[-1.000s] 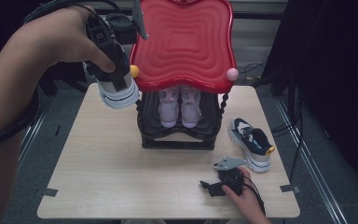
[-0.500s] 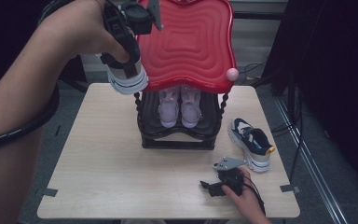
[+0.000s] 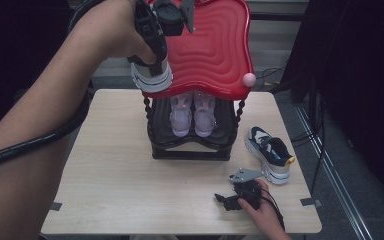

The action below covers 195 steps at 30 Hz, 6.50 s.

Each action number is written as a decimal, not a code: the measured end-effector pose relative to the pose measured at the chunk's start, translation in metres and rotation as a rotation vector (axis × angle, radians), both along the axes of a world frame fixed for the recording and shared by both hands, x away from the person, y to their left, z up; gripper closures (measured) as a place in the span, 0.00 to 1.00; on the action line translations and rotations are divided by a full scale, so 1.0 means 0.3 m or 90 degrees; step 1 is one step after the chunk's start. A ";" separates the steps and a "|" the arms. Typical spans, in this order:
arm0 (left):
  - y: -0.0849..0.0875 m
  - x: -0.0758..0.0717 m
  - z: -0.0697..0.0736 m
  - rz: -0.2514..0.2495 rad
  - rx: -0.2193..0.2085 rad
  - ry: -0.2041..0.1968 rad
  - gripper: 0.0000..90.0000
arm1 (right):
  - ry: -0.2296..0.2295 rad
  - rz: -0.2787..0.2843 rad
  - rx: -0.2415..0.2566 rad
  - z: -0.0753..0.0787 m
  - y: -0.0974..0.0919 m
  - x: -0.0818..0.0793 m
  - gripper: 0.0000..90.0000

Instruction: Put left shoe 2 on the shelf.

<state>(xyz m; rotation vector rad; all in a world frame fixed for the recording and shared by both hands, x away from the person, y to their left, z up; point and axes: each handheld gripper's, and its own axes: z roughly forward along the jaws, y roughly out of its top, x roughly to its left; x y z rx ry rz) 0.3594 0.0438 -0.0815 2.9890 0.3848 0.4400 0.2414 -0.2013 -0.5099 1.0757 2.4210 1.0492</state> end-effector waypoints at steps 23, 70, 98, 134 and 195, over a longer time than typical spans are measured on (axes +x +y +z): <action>-0.113 0.038 -0.019 -0.058 0.014 -0.022 0.82 | 0.001 0.000 0.000 0.000 0.000 0.000 0.15; -0.156 0.132 -0.089 -0.143 0.039 -0.056 0.79 | 0.001 0.001 0.000 0.000 0.000 0.000 0.15; -0.132 0.134 -0.104 -0.138 0.038 -0.074 0.78 | -0.001 0.001 0.000 0.000 0.000 0.000 0.15; -0.122 0.139 -0.102 -0.130 0.022 -0.078 0.68 | -0.001 0.001 0.000 0.000 0.000 0.001 0.15; 0.007 0.082 -0.002 0.000 -0.128 -0.043 0.32 | -0.002 0.005 0.001 -0.001 -0.001 0.002 0.15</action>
